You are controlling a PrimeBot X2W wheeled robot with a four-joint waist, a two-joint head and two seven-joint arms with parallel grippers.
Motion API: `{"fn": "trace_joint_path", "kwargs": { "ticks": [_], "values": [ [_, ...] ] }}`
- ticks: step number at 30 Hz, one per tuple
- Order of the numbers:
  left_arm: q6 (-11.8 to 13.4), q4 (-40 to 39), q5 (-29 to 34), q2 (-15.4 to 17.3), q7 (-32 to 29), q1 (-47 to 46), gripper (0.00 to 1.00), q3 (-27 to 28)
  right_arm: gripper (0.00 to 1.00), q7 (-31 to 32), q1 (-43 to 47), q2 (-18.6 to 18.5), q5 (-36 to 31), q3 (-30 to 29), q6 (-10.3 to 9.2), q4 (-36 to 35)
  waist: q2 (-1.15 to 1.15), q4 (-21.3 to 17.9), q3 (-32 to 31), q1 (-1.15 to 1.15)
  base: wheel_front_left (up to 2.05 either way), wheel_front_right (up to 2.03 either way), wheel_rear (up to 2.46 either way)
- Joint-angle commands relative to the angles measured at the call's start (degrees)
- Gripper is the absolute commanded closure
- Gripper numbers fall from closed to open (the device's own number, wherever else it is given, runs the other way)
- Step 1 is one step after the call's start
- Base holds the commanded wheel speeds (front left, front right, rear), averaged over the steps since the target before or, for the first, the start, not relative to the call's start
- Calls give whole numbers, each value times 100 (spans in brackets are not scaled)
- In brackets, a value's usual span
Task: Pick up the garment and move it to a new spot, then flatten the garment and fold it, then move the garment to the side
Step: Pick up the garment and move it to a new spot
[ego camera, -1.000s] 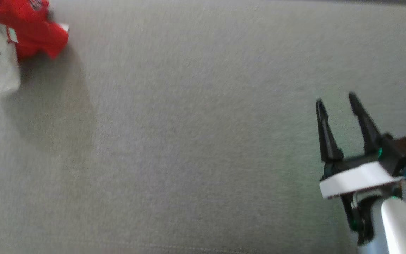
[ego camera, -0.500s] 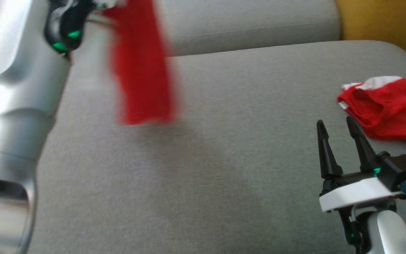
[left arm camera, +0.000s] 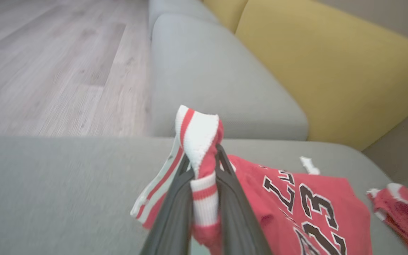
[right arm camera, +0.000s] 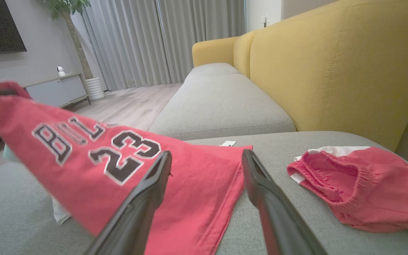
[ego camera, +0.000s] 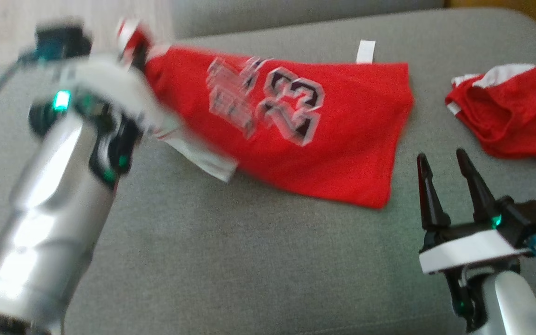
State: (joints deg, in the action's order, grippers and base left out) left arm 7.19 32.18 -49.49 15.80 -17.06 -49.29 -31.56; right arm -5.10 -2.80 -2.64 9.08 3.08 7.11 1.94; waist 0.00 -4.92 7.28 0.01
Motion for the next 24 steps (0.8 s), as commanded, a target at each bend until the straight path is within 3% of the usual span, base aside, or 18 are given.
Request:
{"fn": "trace_joint_path", "kwargs": {
  "ticks": [1, 8, 9, 10, 11, 17, 24],
  "values": [
    [82, -67, -15, 315, 172, -145, 100, 289, 0, -91, -332, -24, 29, 149, 37, -180, 0, -82, 277, -1, 0, 0, 0],
    [143, 611, -49, 531, 898, 562, 100, 519, 0, -195, -489, -23, -17, 127, 37, -108, 0, -191, 638, -1, 0, 0, 0],
    [120, 669, -32, 541, 1018, 584, 95, 534, 0, -204, -491, -23, -32, 107, 37, -94, 0, -187, 651, -1, 0, 0, 0],
    [87, 716, -12, 543, 1145, 595, 70, 543, 0, -211, -490, -23, -43, 89, 37, -81, 0, -178, 662, -1, 0, 0, 0],
    [47, 757, 0, 532, 1264, 602, 0, 551, 0, -220, -488, -23, -49, 74, 37, -67, 0, -167, 666, -1, 0, 0, 0],
    [-331, 894, 122, 421, 1696, 622, 0, 391, 0, -232, -453, -23, -78, 39, 37, 53, 0, -3, 483, -1, 0, 0, 0],
    [-633, 810, 271, 356, 2073, 906, 0, 157, 0, -190, -241, -23, -139, 9, 37, 182, 0, 291, -211, -1, 0, 0, 0]
  ]
}}
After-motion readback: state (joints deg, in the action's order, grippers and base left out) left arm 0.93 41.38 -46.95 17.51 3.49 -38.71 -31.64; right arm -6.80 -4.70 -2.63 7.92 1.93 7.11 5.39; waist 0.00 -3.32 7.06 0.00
